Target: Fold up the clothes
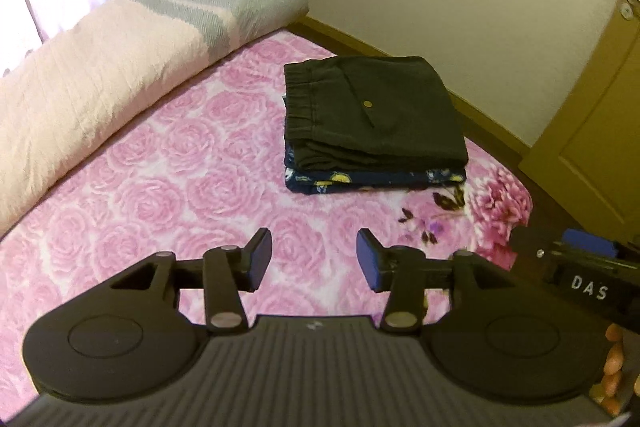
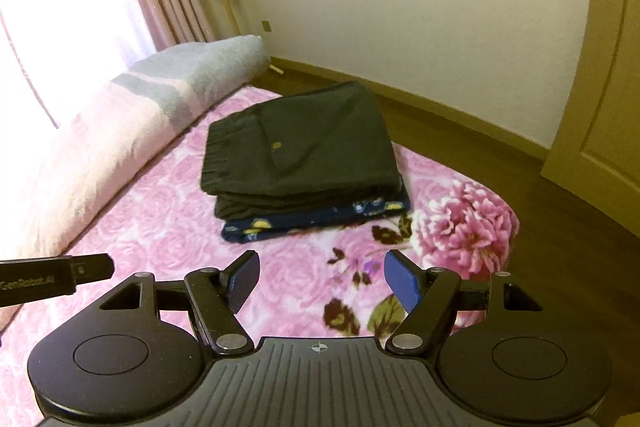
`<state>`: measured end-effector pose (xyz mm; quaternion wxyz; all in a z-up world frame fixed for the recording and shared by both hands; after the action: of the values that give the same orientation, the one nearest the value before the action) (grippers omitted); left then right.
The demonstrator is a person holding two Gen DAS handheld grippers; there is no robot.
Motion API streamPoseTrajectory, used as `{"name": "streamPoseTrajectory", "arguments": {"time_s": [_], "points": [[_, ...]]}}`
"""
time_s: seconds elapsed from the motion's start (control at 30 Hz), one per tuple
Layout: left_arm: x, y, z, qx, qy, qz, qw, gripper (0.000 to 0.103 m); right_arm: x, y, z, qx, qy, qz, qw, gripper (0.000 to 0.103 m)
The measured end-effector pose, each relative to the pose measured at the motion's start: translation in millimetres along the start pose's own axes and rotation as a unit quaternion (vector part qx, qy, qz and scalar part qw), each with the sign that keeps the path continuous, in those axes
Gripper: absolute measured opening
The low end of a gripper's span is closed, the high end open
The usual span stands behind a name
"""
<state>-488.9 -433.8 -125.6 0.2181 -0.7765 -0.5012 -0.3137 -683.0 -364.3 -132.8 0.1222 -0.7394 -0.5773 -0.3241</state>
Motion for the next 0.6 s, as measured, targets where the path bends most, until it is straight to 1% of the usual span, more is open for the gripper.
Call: {"name": "streamPoseTrajectory", "arguments": {"time_s": [0.13,0.3,0.47,0.6], "points": [[26.6,-5.8,8.5,-0.012,-0.012,0.005,0.9998,0.047,25.2,8.0,11.9,0.006,-0.002,0.005,1.000,0.072],[46.0,-10.5,19.2,-0.015,-0.010,0.010,0.9998,0.047,48.4,14.0,22.8,0.012,0.001,0.012,1.000,0.072],[58.7,-10.3,25.9,-0.015,-0.005,0.009,0.9998,0.048,61.3,17.1,26.5,0.010,0.009,0.015,1.000,0.072],[60.9,-10.7,29.9,-0.015,0.001,0.003,0.9999,0.048,66.1,20.5,27.9,0.012,0.020,0.014,1.000,0.072]]}}
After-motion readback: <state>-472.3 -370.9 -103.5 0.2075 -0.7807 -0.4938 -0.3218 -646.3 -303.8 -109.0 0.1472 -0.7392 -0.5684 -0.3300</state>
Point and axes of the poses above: each gripper's, at about its wrist camera, not at the fingertips, and x roughly against the way its jaws point, y to its left, z to its underside, the point moved 6 cm from there along -x, roughly the way its jaws point, and after that the axes turned 9 degrees about -y, right-handed, at the moved point
